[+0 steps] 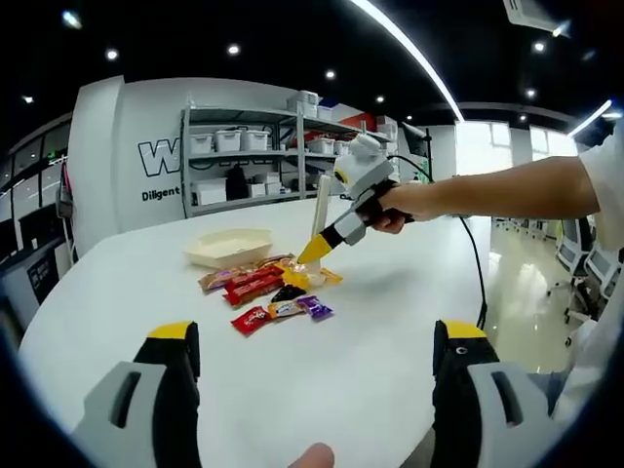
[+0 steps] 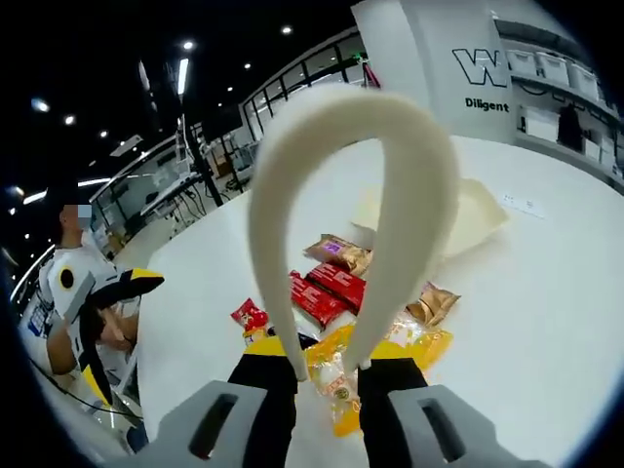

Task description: Place the target food into the container with the food tongs after gripping and lifting it, then release it inside without dropping or visibly crushing the food.

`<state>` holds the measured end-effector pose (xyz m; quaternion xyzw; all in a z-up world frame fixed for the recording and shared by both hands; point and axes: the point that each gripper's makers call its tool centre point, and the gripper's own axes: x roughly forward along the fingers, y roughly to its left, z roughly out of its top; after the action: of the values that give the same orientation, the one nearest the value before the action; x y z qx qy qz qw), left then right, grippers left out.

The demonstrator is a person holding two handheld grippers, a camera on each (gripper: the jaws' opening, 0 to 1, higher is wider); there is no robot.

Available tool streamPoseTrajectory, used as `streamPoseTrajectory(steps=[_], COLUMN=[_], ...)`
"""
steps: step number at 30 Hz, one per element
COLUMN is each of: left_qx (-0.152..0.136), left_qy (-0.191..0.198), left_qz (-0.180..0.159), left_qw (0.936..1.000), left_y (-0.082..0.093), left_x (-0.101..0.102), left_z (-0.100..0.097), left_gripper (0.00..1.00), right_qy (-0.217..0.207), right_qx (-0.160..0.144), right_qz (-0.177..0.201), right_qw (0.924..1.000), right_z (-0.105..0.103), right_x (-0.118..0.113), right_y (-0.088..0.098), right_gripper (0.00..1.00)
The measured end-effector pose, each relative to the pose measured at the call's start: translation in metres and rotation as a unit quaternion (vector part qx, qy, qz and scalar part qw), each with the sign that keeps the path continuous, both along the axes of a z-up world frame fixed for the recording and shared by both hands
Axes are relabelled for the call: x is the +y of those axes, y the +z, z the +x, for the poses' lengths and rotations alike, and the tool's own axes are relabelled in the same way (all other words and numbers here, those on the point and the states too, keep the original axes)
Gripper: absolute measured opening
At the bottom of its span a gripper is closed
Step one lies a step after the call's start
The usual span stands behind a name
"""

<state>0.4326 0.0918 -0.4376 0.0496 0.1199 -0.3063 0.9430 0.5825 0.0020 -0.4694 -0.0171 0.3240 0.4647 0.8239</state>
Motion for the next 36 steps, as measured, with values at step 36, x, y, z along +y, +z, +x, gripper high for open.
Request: streamPoseTrajectory(steps=[36], left_qx=[0.007], left_qy=[-0.009], left_qz=[-0.010], left_qw=[0.9999], left_y=[-0.005], left_x=[-0.002], left_z=[-0.015], left_gripper=[0.96], right_qy=[-0.008], right_qx=[-0.076], right_qz=[-0.120], right_qw=[0.9898], right_z=[-0.016], right_x=[0.001], right_y=[-0.005], right_gripper=[0.23])
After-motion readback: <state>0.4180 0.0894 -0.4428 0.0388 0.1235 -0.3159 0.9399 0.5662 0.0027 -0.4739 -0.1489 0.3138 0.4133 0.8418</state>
